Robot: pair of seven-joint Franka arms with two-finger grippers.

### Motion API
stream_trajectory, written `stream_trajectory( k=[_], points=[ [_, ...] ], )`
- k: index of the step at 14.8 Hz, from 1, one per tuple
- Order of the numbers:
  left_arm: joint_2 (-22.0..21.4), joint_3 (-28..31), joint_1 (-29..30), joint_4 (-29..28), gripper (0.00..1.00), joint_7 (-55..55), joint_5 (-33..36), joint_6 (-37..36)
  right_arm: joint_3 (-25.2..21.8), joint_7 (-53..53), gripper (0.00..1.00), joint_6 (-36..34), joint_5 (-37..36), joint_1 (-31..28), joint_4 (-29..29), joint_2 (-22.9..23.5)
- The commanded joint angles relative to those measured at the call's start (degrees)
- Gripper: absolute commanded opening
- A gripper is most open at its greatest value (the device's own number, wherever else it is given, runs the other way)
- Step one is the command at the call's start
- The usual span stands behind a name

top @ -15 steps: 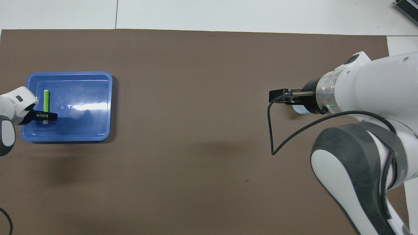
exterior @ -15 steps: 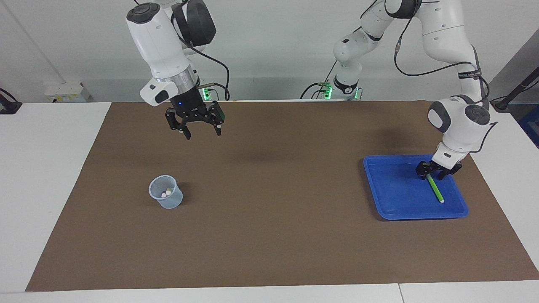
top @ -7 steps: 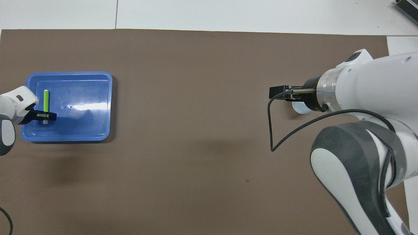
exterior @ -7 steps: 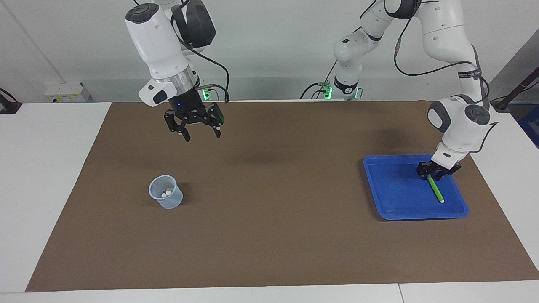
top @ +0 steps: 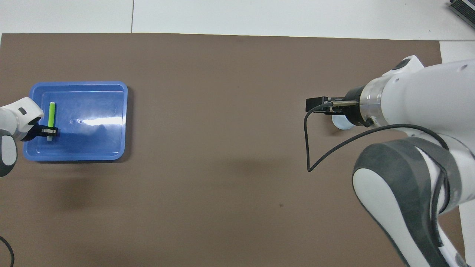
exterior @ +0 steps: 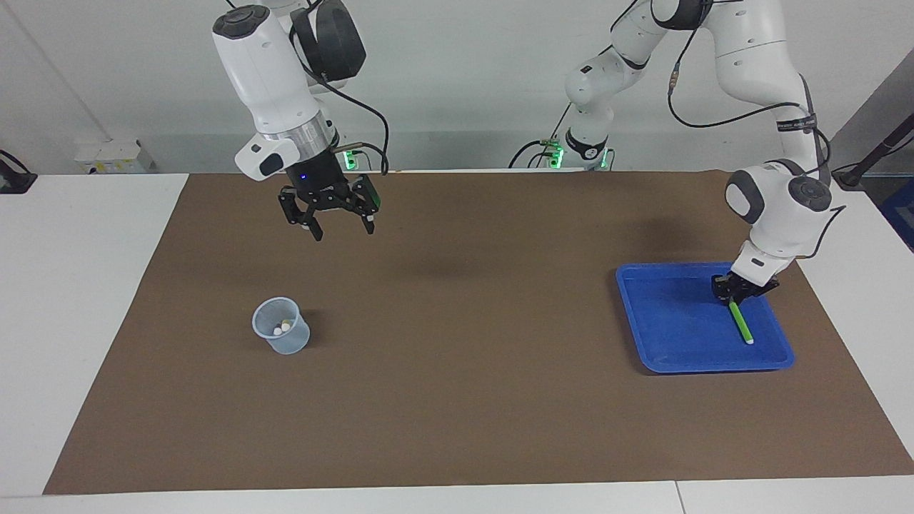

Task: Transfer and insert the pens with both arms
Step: 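Lift the green pen with the left gripper while the right gripper withdraws, then carry the green pen to center while the right gripper reaches toward it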

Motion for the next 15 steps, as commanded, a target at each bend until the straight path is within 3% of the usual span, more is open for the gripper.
stream_trajectory(
  k=[1, 5, 8, 11, 15],
  points=[
    [-0.22, 0.11, -0.17, -0.36, 0.00, 0.16, 0.77, -1.27, 0.12, 1.05, 1.00, 0.86, -0.40, 0.11, 0.05, 0.31],
    [-0.30, -0.15, -0.08, 0.42, 0.00, 0.16, 0.68, -2.76, 0.12, 1.05, 1.00, 0.94, -0.40, 0.11, 0.05, 0.31],
    [-1.00, -0.94, -0.25, 3.58, 0.00, -0.10, -0.98, -8.63, 0.12, 1.14, 1.00, 0.94, -0.31, 0.11, 0.32, 0.40],
    [-3.37, -2.70, -1.83, 6.92, 0.00, -0.37, -6.94, -16.19, 0.12, 2.46, 1.00, 1.03, 2.05, 0.11, 1.20, 0.83],
    [-10.48, -3.49, -5.87, 6.76, 0.00, -4.30, -18.73, -26.99, 0.12, 9.20, 1.00, 5.24, 10.48, 0.28, 1.29, 1.01]
  ],
)
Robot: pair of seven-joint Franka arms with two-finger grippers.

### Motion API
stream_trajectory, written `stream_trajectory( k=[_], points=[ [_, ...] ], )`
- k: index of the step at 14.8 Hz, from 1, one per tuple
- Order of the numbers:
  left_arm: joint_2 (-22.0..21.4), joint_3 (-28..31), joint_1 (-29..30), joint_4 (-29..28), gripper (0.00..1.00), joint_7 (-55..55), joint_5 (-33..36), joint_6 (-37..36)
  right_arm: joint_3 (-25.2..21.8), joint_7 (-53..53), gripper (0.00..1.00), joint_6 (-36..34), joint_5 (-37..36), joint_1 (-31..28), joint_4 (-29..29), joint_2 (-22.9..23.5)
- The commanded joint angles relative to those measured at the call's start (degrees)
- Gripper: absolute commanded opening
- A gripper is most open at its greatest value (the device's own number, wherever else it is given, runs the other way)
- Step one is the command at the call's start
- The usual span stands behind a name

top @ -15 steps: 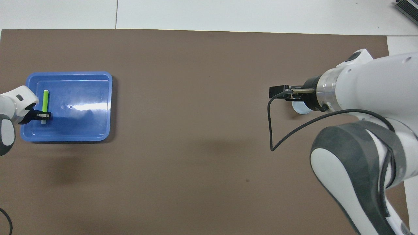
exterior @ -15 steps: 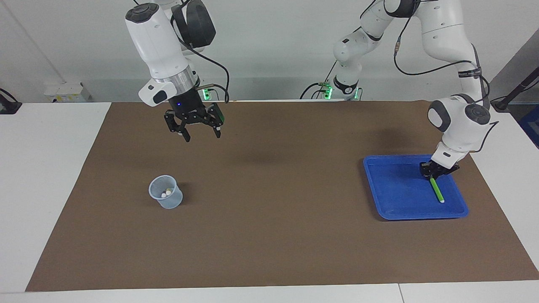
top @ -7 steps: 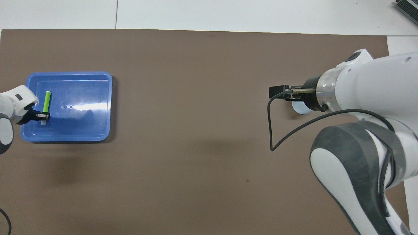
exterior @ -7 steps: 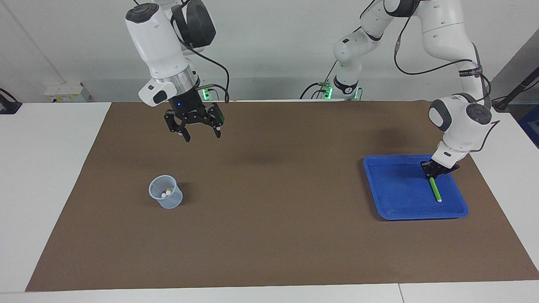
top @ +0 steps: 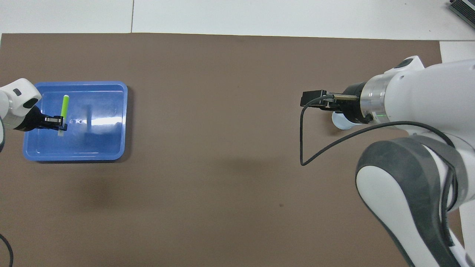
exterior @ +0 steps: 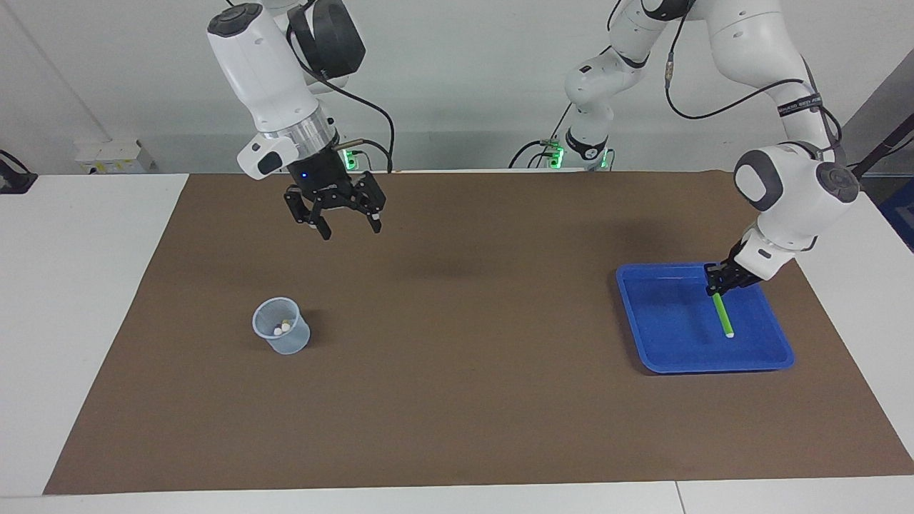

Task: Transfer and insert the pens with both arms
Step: 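Carry the green pen to center while the right gripper reaches toward it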

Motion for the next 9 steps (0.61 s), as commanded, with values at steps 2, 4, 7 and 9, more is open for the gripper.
stream_trajectory(
  k=[2, 4, 7, 9],
  points=[
    [-7.38, 0.45, -6.81, -1.11, 0.00, -8.28, -7.51, -10.51, 0.16, 7.32, 1.00, 2.42, 7.27, 1.27, 0.99, 1.06],
    [-9.67, 0.45, -12.34, -1.20, 0.00, -14.77, -12.96, -13.86, 0.16, 7.41, 1.00, 2.16, 12.02, 1.45, 0.64, 0.97],
    [-12.13, 0.45, -23.58, -1.64, 0.00, -30.65, -16.31, -13.62, 0.51, 6.27, 1.00, 2.25, 13.80, 3.91, 0.38, 2.28],
    [-13.28, 0.45, -29.92, -1.55, 0.00, -38.94, -19.47, -11.78, 0.51, 0.33, 1.00, 2.86, 14.93, 6.01, 0.47, 4.04]
  ],
)
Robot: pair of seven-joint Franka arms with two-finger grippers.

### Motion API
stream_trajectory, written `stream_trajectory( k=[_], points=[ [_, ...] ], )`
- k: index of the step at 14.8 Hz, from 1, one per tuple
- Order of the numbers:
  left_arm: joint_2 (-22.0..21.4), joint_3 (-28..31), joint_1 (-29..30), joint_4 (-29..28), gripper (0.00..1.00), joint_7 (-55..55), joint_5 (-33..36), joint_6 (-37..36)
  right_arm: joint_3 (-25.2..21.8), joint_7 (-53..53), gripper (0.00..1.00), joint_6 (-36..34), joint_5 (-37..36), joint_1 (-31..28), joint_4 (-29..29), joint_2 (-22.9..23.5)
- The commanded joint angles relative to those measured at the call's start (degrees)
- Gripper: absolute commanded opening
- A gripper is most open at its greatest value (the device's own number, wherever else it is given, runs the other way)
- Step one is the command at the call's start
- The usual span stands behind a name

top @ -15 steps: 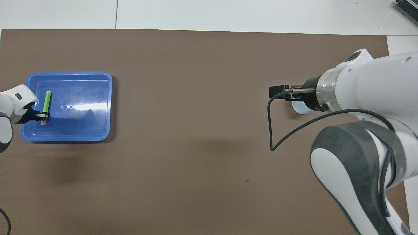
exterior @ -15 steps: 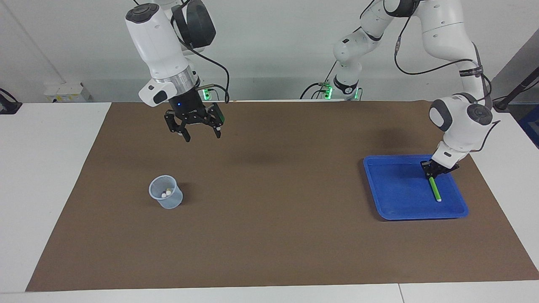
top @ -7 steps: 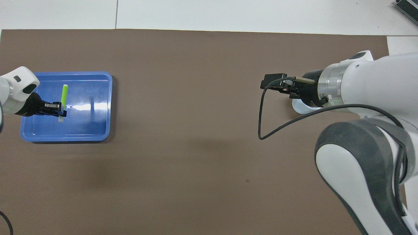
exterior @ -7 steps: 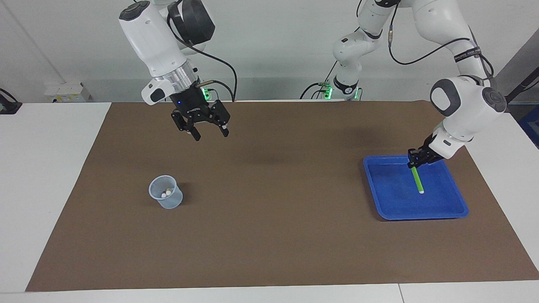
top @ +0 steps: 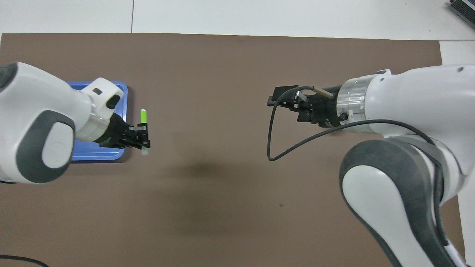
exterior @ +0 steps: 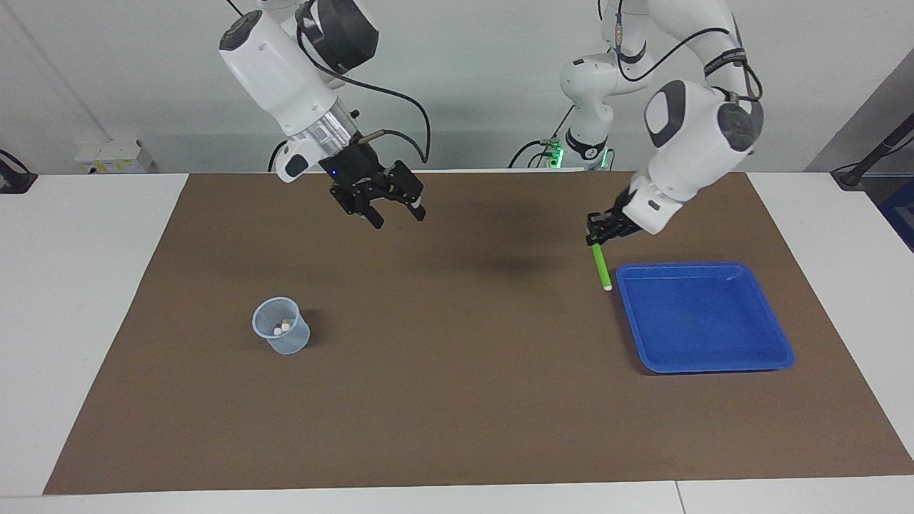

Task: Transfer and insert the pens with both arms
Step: 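Carry the green pen to center while the right gripper reaches toward it, then close the right gripper on the green pen held by the left gripper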

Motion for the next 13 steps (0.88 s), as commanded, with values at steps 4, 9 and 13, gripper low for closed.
stream_trajectory(
  k=[4, 9, 13],
  points=[
    [-5.08, 1.21, -16.06, -1.69, 0.00, -17.59, -9.72, 6.98, 0.08, -18.87, 1.00, 6.16, 12.65, 2.70, 0.02, 6.21],
    [-4.91, 1.21, -25.22, -1.78, 0.00, -25.70, -12.19, 19.81, 0.08, -25.31, 1.00, 3.11, 13.20, 2.35, -1.30, 5.78],
    [-4.73, 1.21, -25.85, -3.80, 0.00, -26.23, -14.04, 29.15, -0.09, -28.03, 1.00, -3.92, 12.50, 0.60, -1.30, 3.50]
  ],
)
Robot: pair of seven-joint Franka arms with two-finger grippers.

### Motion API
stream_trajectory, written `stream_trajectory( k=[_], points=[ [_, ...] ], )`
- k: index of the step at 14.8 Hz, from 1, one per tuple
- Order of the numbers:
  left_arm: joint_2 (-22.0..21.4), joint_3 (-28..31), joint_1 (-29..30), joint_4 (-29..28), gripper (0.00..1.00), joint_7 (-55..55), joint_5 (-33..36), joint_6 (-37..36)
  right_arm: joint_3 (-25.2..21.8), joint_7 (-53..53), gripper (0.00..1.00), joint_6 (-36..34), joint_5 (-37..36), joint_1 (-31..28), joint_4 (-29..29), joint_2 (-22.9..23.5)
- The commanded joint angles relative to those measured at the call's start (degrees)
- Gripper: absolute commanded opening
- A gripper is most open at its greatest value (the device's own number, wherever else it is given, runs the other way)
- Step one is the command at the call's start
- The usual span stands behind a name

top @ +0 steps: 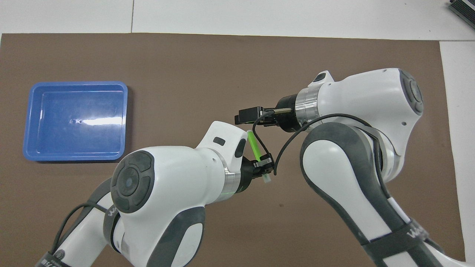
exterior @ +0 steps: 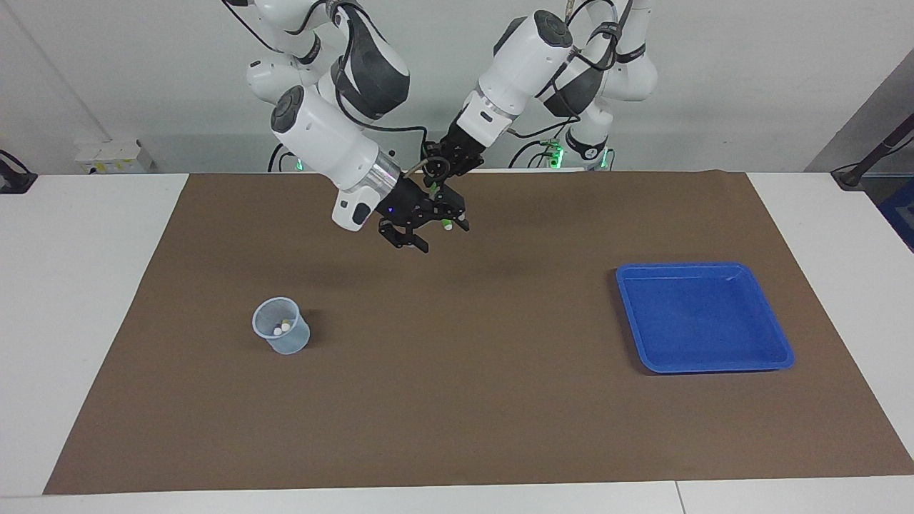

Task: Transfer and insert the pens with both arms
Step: 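Close the right gripper on the green pen held by the left gripper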

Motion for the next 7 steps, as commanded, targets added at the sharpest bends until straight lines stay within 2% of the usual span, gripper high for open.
stream_trajectory(
  k=[1, 3, 7],
  points=[
    [-0.59, 1.09, -0.83, -1.88, 0.00, -0.31, -1.80, 4.33, -0.04, -4.00, 1.00, -4.62, 1.06, -1.75, -1.33, -3.14],
    [-0.50, 1.09, -0.83, -1.88, 0.00, -0.40, -1.98, 5.30, -0.13, -4.26, 0.98, -4.81, 0.45, -1.75, -2.39, -4.28],
    [-0.06, 1.09, -2.49, -1.61, 0.00, -3.20, -3.74, 10.21, -0.04, -4.18, 0.85, -2.45, -0.43, -0.78, -2.74, -4.29]
  ],
)
